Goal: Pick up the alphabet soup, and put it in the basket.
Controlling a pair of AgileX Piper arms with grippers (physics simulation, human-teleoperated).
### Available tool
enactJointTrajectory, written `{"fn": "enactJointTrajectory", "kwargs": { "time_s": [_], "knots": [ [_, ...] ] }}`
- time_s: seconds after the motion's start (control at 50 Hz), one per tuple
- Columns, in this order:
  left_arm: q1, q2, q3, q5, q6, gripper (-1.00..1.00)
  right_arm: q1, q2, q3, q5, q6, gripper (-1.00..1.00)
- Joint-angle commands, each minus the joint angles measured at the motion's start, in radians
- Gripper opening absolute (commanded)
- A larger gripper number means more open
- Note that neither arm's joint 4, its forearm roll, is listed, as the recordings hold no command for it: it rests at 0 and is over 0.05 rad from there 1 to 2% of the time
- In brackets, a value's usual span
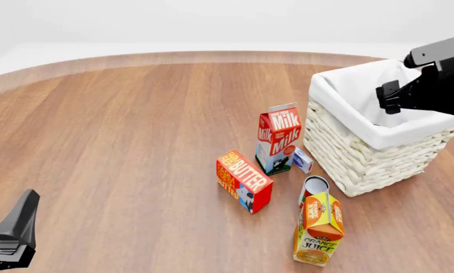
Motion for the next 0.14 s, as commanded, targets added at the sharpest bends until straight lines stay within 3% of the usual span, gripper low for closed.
{"fn": "enactJointTrajectory", "kwargs": {
  "time_s": [0.02,0.14],
  "knots": [
    [0.0,0.0,0.0,0.0,0.0,1.0,0.026,-0.093,0.084,-0.035,0.04,1.0],
    [0.0,0.0,0.0,0.0,0.0,1.0,0.026,-0.15,0.133,-0.05,0.054,1.0]
  ]
}}
